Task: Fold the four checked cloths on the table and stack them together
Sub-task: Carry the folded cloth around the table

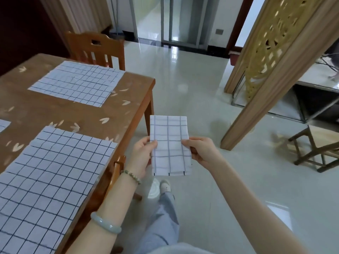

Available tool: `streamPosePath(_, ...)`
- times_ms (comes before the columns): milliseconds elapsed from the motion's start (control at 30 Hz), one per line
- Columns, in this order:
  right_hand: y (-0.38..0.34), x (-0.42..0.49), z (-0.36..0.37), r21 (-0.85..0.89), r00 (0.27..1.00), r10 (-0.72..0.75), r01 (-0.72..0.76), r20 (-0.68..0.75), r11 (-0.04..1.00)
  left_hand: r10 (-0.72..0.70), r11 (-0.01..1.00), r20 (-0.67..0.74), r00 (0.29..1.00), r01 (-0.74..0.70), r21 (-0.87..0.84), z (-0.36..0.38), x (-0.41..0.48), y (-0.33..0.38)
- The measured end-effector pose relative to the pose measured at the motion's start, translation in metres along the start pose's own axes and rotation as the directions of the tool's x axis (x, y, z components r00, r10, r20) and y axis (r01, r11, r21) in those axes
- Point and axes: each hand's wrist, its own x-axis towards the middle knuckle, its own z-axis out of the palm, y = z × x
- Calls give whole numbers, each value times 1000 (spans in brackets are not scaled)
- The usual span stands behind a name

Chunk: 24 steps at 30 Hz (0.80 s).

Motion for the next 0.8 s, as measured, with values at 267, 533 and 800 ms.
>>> streamPosePath(267, -98, 159, 45, -76, 997, 28, -22, 75, 997, 22, 996, -107, 994, -32, -89, -1, 156, 73)
streamPosePath(533, -174, 272, 96, -161, 985, 58, -31, 165, 986, 19, 989, -205, 979, -48, -138, -20, 265, 132)
streamPosePath(800, -212, 380, 138, -320, 936, 158, -52, 316, 946, -37, 981, -361, 932, -35, -191, -32, 351, 147)
